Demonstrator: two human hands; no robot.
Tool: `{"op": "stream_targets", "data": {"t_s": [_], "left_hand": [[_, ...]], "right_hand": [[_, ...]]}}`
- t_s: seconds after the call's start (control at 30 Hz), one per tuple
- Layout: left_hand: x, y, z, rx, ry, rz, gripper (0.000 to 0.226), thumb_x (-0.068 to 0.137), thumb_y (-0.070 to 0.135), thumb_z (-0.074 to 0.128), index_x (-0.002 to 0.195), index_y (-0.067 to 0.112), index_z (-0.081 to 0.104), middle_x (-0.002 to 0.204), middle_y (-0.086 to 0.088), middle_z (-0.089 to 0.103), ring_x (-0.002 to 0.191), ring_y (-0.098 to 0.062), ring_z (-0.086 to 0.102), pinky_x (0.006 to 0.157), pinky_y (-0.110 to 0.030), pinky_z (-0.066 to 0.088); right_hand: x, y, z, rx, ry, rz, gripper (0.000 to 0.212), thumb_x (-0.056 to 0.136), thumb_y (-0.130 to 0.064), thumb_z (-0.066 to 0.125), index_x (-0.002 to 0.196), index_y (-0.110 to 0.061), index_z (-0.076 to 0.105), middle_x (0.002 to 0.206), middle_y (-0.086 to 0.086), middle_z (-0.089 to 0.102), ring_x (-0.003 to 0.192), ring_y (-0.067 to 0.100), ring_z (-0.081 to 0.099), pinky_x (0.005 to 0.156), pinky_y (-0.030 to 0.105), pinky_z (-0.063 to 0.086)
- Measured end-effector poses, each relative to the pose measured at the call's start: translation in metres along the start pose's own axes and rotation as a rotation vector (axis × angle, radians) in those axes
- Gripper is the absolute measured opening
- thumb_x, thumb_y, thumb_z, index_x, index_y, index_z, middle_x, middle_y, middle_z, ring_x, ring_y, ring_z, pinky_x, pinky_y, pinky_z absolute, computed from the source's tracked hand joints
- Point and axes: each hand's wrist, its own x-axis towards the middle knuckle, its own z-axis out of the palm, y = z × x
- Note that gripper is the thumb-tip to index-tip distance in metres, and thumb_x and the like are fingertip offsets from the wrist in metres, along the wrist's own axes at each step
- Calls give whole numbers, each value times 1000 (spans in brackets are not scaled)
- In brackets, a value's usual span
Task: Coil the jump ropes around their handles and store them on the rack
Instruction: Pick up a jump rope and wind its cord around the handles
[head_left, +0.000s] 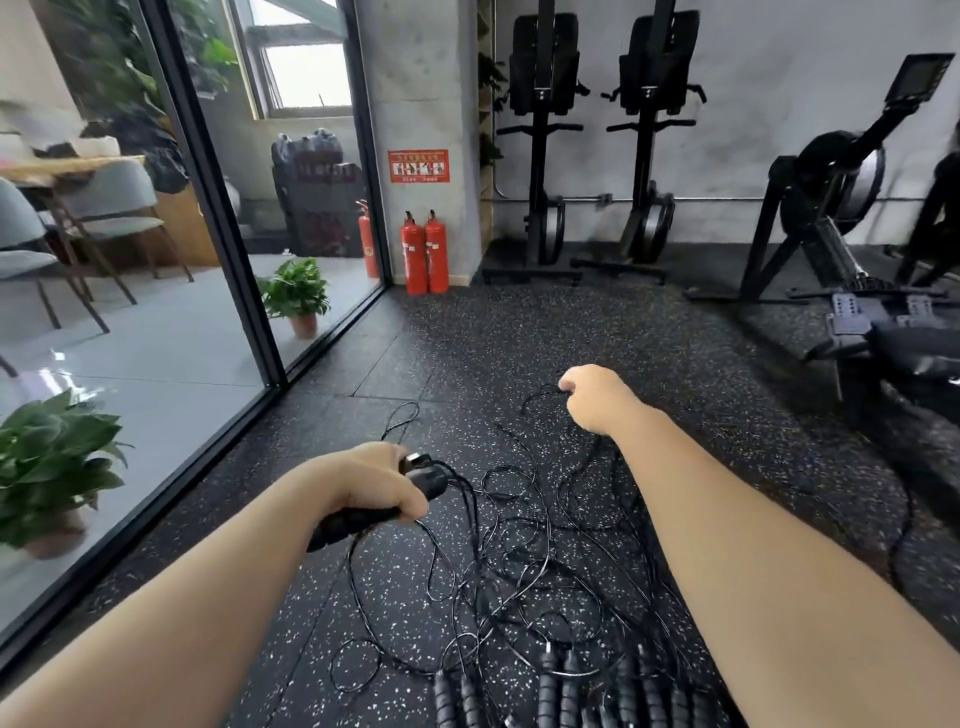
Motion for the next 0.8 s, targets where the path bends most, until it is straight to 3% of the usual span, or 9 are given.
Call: {"op": "stream_targets", "data": {"t_s": [0.03,0.1,0.17,0.3,0.37,0.43,0.53,0.63,0.8], "left_hand": [[0,3,2,35,-15,8,49,57,19,71,102,10,57,87,-7,63,68,-19,60,54,-26,48],[0,8,8,102,-28,24,45,60,19,72,101,12,56,89,-5,62,71,-18,59,55,-26,48],[0,12,15,147,17,46,37,63,18,73,96,14,55,92,-4,62,73,-17,58,58,-27,48],[-2,14,27,195,98,86,37,58,28,72,86,22,50,92,-2,63,79,-20,61,65,-30,50],[-5,11,31,189,144,101,43,49,36,70,85,24,49,90,-1,64,82,-21,65,69,-33,54],[-11,7,35,184,172,121,46,47,40,69,86,26,49,89,0,64,83,-21,67,72,-35,57],[-22,5,40,118,203,137,46,47,38,70,86,25,50,88,0,64,79,-21,65,70,-35,56],[-35,6,47,23,241,157,49,45,39,68,88,21,50,87,-1,64,75,-22,63,67,-35,53],[-54,9,65,-118,294,235,59,39,50,62,89,21,48,83,0,62,70,-21,59,70,-41,55]], "right_hand": [[-4,-6,4,60,-16,-44,40,95,-2,40,128,-12,60,127,12,59,105,27,59,85,29,48],[-15,-21,12,180,-77,-128,36,97,-4,39,119,-12,67,111,7,64,72,12,57,58,15,43],[-29,-35,24,304,-171,-160,33,99,-9,39,112,-12,69,101,3,67,56,7,46,46,15,35],[-58,-52,54,382,-317,-203,31,100,-19,42,96,-5,69,83,3,60,75,17,54,66,26,38],[-68,-51,63,508,-323,-176,39,102,-27,41,72,-13,62,69,-1,54,66,13,48,65,29,37],[-74,-46,70,604,-317,-168,42,102,-32,41,66,-15,57,64,-1,57,63,14,51,72,33,42],[-82,-41,69,577,-238,-212,45,100,-40,44,67,-11,54,58,2,52,58,19,48,67,34,39],[-86,-39,62,523,-81,-227,51,97,-48,47,58,-17,40,53,-2,40,55,19,40,60,33,33],[-96,-40,48,396,220,-214,59,95,-53,47,51,-14,41,48,-1,45,48,18,41,51,32,31]]}}
